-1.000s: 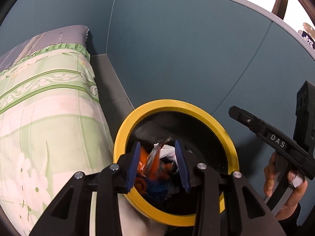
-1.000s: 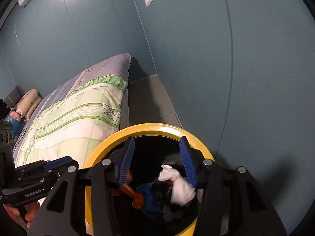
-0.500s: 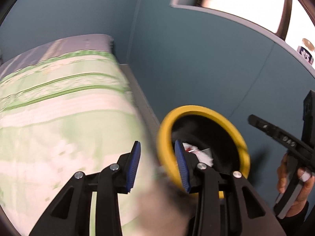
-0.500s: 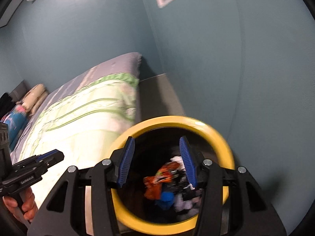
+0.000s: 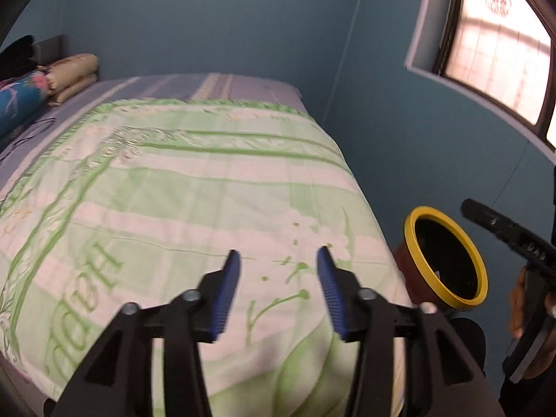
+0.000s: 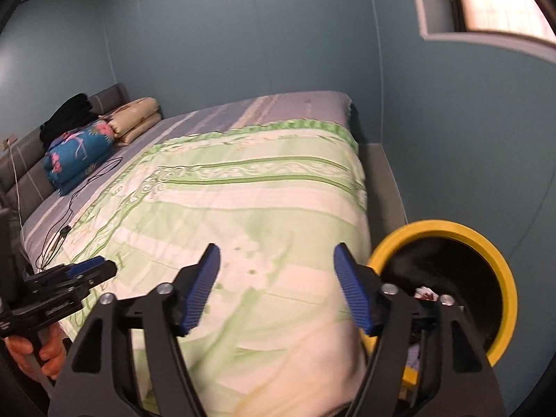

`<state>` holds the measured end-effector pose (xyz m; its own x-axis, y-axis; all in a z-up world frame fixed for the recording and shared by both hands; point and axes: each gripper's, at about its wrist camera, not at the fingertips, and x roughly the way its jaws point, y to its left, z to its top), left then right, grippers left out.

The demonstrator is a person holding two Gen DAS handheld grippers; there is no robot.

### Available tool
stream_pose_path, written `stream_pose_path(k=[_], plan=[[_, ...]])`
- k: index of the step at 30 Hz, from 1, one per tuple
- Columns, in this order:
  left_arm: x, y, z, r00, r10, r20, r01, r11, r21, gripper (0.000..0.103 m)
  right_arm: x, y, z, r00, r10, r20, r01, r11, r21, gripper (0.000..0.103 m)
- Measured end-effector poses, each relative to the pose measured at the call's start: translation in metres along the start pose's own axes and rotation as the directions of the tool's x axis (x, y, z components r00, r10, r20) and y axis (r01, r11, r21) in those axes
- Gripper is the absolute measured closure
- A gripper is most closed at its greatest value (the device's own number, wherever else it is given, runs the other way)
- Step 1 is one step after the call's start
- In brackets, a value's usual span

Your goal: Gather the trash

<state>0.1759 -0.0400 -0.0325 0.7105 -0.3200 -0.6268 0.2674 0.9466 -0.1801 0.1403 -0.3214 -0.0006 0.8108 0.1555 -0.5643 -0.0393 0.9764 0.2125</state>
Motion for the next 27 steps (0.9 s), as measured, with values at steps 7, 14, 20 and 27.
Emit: stream_pose_path(k=[7, 14, 20, 27], plan=[[-0.052, 0.021, -0.024, 0.994, 0.056, 0.091, -0.055, 0.998, -0.023, 0.037, -0.013, 0.044, -0.019, 0.997, -0.059, 0.041, 0.061, 0.997, -0.056, 0.011], [-0.101, 0.032, -0.032, 0.973, 0.051, 0.225, -0.031, 0.995, -0.091, 0.016, -0.05, 0.068, -0.029, 0.982, -0.081, 0.17, 0.094, 0.993, -0.069, 0.008], [-0.136, 0.016, -0.035, 0.937, 0.069, 0.343, -0.054, 0.997, -0.053, 0.008, -0.084, 0.075, -0.028, 0.956, -0.086, 0.279, 0.101, 0.994, -0.042, 0.008], [-0.168, -0.004, -0.04, 0.896, 0.094, 0.434, -0.096, 0.995, -0.018, 0.008, -0.102, 0.073, -0.027, 0.931, -0.132, 0.341, 0.139, 0.99, 0.002, 0.008]])
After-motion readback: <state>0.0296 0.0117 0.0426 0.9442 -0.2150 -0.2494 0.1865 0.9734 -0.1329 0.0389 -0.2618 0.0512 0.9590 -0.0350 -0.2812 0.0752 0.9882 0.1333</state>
